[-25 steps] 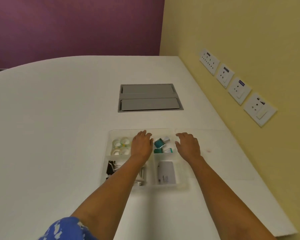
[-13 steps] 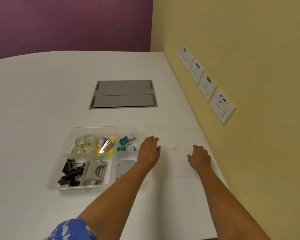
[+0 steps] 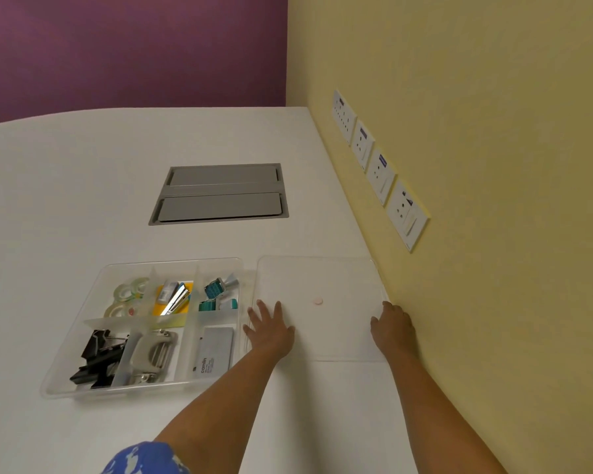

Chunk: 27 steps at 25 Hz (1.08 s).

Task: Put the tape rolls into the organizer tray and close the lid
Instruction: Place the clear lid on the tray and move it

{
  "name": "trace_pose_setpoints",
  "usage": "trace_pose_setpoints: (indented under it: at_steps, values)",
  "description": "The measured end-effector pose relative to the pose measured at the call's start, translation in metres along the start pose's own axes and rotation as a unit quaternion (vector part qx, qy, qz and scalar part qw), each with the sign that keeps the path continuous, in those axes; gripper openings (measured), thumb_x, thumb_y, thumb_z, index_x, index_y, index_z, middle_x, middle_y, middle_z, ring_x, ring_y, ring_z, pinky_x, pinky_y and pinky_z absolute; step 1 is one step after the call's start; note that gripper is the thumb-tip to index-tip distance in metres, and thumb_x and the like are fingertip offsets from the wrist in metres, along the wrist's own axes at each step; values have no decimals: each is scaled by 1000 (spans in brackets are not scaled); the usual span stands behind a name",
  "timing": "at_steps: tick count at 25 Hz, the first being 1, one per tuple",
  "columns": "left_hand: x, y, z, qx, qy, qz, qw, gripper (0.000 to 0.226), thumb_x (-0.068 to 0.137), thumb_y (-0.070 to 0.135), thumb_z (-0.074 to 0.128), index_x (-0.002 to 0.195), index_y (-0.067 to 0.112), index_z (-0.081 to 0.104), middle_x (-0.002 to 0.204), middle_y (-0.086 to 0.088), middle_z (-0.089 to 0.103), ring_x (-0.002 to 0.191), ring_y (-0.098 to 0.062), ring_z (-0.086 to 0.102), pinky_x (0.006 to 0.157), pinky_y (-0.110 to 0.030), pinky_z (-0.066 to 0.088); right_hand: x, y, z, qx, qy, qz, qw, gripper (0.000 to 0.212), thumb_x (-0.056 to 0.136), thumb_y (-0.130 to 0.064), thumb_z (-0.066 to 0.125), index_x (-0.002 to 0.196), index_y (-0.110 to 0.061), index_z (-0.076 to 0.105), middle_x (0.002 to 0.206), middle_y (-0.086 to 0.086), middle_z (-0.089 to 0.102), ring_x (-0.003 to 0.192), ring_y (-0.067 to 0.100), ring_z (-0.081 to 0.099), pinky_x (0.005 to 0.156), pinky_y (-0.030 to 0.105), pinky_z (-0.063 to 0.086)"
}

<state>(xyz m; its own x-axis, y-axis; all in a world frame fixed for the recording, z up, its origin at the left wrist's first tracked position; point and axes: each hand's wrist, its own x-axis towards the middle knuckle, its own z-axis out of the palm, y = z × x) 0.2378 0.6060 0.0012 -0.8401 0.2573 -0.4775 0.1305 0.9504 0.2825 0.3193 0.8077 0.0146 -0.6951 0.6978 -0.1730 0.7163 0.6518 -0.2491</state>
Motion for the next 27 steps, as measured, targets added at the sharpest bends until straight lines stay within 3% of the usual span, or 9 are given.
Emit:
trace_pose_setpoints:
  at_steps: [5, 8, 12, 16, 19, 21, 23, 25, 27]
  values:
    - [4, 0, -2, -12, 0, -8, 1000, 64, 99, 45, 31, 151, 23, 0, 159, -14, -15, 146, -39, -13, 118, -56, 6, 7, -8, -6, 125, 14, 42, 991, 46, 96, -13, 51, 140, -6, 41, 132, 20, 51, 120, 33, 53, 100, 37, 45]
    - [4, -1, -7, -40, 2, -10, 999, 65, 98, 48, 31, 151, 24, 0, 159, -14, -12, 146, -39, -10, 117, -56, 6, 5, -23, -20, 201, 91, 55, 974, 40, 97, -9, 50, 137, -3, 46, 129, 22, 51, 114, 35, 55, 95, 39, 47]
    - [4, 9, -28, -125, -19, -28, 992, 67, 98, 50, 29, 151, 19, 3, 160, -17, -3, 147, -38, 2, 119, -53, 11, 6, -51, -62, 287, 158, 48, 944, 32, 98, -9, 49, 129, -6, 57, 127, 18, 56, 111, 35, 58, 91, 41, 48]
    - [-8, 34, -76, -268, -11, 7, 963, 70, 97, 52, 30, 150, 9, 14, 158, -16, 15, 145, -34, 18, 118, -46, 21, -11, -94, -113, 303, 231, -1, 924, 30, 100, -8, 46, 125, -12, 62, 125, 10, 60, 110, 28, 62, 84, 34, 50]
    - [-32, 59, -134, -463, 3, 99, 881, 68, 95, 58, 29, 148, 16, 23, 157, -9, 24, 142, -30, 27, 113, -45, 29, -42, -135, -144, 289, 311, -89, 901, 30, 98, -7, 49, 124, -12, 62, 121, 7, 64, 106, 24, 65, 79, 27, 49]
    - [-49, 68, -174, -599, -11, 152, 786, 71, 92, 63, 27, 148, 20, 24, 156, -9, 27, 139, -33, 33, 102, -46, 42, -68, -164, -159, 253, 350, -166, 887, 30, 95, -7, 54, 123, -11, 63, 119, 8, 69, 105, 24, 66, 81, 29, 53]
    - [-62, 63, -207, -693, -28, 170, 701, 77, 88, 69, 28, 147, 20, 27, 150, -11, 35, 131, -35, 43, 81, -40, 54, -95, -190, -163, 203, 352, -225, 885, 32, 92, -11, 59, 123, -10, 63, 115, 9, 72, 102, 25, 66, 81, 32, 56]
    - [-64, 46, -227, -729, -32, 170, 662, 78, 88, 67, 35, 146, 15, 30, 141, -11, 44, 123, -35, 51, 79, -41, 54, -118, -212, -158, 182, 323, -258, 892, 34, 91, -14, 61, 124, -12, 62, 112, 10, 72, 101, 25, 65, 80, 34, 57]
    - [-58, 22, -234, -733, -15, 178, 656, 56, 96, 42, 44, 139, 6, 40, 124, -15, 56, 112, -33, 59, 90, -42, 51, -131, -231, -144, 176, 279, -288, 899, 30, 94, -18, 57, 123, -15, 63, 111, 8, 72, 99, 23, 66, 81, 32, 57]
